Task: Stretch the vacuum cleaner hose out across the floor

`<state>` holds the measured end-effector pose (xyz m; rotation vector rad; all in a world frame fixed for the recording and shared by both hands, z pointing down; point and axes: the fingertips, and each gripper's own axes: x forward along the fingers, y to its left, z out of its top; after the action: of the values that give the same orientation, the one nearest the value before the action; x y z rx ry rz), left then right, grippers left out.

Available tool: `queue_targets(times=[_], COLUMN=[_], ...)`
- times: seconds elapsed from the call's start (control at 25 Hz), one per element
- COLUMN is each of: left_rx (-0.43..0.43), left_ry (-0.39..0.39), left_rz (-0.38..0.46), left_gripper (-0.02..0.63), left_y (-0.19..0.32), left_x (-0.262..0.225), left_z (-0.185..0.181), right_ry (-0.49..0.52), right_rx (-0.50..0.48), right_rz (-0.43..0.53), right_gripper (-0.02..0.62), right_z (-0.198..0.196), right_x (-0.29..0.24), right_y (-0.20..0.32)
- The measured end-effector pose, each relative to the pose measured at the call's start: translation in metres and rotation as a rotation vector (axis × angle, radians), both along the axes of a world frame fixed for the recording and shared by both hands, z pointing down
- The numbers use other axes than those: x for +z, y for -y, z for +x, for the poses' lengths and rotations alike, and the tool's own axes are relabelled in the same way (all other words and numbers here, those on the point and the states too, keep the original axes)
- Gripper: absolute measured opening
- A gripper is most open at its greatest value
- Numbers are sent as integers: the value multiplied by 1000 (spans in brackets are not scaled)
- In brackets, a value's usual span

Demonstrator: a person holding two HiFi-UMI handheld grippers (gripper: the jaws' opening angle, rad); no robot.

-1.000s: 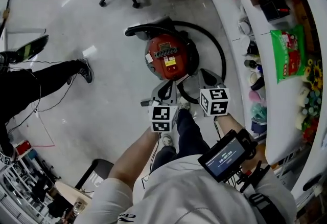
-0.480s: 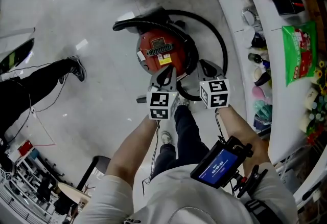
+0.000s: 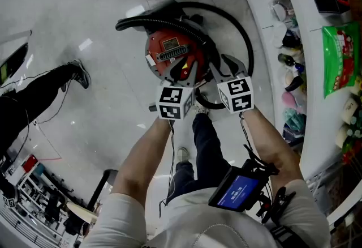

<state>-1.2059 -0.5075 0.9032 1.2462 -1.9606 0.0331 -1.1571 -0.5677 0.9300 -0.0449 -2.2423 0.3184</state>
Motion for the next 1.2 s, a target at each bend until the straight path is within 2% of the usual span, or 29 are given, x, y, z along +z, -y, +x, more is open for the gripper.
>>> queue_targets(times=[0.24, 0.4, 0.68, 0.8, 1.0, 1.2], left_rx=[62, 95, 106, 94, 96, 21], left_ry=[-28, -51, -119, -141, -166, -226], left_rz=[24, 37, 66, 118, 139, 230], left_gripper=[161, 211, 252, 252, 262, 278], left_y=[16, 29, 34, 36, 40, 44], left_x=[15, 26, 35, 27, 25, 12], left_z=[2, 1, -12, -22, -32, -52], right_ry=[-45, -62, -63, -73, -78, -73], right_rx=[-44, -70, -103, -102, -114, -109], right_rz=[2, 8, -1, 1, 4, 2], right_gripper=[215, 218, 218, 218, 194, 173], right_z=[-1, -9, -17, -15, -12, -13], right_x=[32, 49, 56, 60, 62, 58], right_y=[-3, -2, -7, -6, -9, -12])
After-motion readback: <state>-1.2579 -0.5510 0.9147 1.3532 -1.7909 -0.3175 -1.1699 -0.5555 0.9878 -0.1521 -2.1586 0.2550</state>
